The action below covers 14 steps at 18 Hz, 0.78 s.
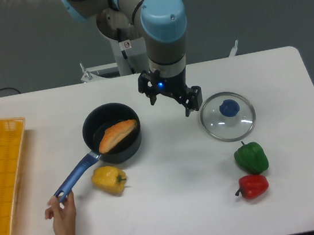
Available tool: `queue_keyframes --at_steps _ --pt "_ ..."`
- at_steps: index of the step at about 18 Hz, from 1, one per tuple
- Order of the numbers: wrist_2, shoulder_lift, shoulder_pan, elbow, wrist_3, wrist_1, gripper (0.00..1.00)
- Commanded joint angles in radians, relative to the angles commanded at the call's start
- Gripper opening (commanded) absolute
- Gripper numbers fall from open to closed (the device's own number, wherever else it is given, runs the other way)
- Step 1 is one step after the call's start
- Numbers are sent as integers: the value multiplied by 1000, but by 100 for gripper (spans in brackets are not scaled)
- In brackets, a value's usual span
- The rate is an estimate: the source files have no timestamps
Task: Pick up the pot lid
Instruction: 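Move the gripper over the blue knob of the glass lid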
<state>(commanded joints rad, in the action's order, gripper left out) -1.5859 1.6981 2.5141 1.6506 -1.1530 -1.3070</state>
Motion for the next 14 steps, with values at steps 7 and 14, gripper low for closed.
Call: queue_keyframes --at_steps 7,14 --pt "-16 12 74 46 -195 43 100" --pt "-49 67 109 104 -322 120 100"
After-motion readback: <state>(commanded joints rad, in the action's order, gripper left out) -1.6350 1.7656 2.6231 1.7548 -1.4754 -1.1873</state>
